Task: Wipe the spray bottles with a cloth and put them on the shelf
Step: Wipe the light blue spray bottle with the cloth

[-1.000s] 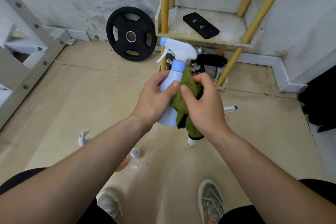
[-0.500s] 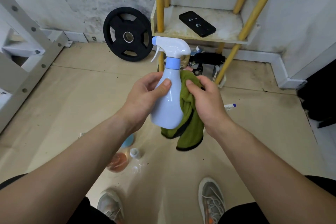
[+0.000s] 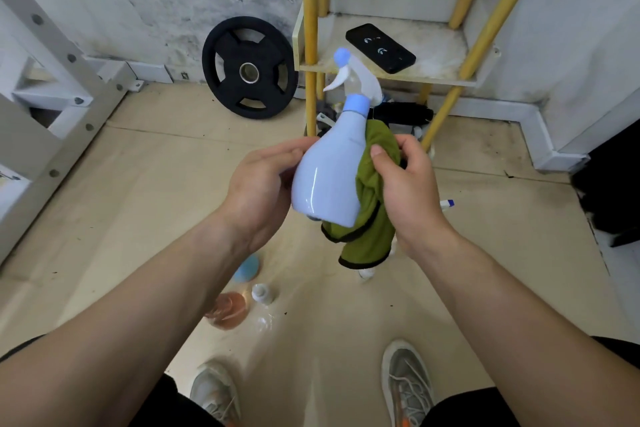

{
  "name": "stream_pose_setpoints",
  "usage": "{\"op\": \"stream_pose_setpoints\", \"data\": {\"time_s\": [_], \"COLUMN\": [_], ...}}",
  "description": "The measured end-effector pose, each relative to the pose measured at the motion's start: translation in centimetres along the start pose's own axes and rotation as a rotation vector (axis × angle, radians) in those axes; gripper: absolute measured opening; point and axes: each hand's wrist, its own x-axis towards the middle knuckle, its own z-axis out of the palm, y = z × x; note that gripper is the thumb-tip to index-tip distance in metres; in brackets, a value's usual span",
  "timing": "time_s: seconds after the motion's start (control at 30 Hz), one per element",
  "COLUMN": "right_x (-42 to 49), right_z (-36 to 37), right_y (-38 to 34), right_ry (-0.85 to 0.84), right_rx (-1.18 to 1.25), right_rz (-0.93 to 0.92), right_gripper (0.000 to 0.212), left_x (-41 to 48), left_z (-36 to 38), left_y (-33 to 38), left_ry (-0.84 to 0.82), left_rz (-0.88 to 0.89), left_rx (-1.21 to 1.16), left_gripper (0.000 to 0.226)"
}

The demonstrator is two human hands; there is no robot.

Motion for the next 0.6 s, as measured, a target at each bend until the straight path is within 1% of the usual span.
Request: {"op": "stream_pose_setpoints", "data": {"time_s": [0.13, 0.2, 0.23, 0.3, 0.33, 0.37, 0.47, 0.53, 0.6], "right_x": [0.2, 0.1, 0.0, -0.3, -0.4, -0.5, -0.9, -1.0, -1.0], "right_z": [-0.2, -0.1, 0.0, 0.1, 0.2, 0.4, 0.7, 0.8, 0.9], "right_y": [-0.4, -0.5, -0.5, -0.7, -0.7, -0.7, -0.7, -0.9, -1.1], "right_ry": [0.013, 0.001, -0.006, -0.027, -0.038, -0.048, -0.079, -0.103, -0.112], "right_rx": [0.071, 0.106, 0.134, 0.171, 0.155, 0.123, 0.048, 0.011, -0.046], "right_rz": [-0.006, 0.001, 0.015, 0.032, 0.02, -0.002, -0.082, -0.14, -0.197], "right_gripper": [0.008, 0.009, 0.009, 0.01, 0.01, 0.009, 0.004, 0.007, 0.006], "left_x": [0.5, 0.5, 0.4, -0.1, -0.5, -0.6, -0.5, -0.4, -0.7], "left_z": [-0.7, -0.8, -0.7, -0.4, 0.0, 0.3, 0.8, 0.9, 1.1], "left_y": [-0.6, -0.9, -1.1, -1.4, -1.5, -1.6, -1.7, -1.6, -1.5], "left_ry": [-0.146, -0.212, -0.265, -0.365, -0.392, -0.392, -0.241, -0.179, -0.138], "left_rz": [0.0, -0.03, -0.073, -0.209, -0.246, -0.239, -0.049, 0.113, 0.213], "left_rx": [-0.109, -0.142, -0.157, -0.179, -0.159, -0.119, 0.088, 0.247, 0.368], "left_gripper": [0.037, 0.045, 0.055, 0.086, 0.096, 0.098, 0.08, 0.08, 0.077]}}
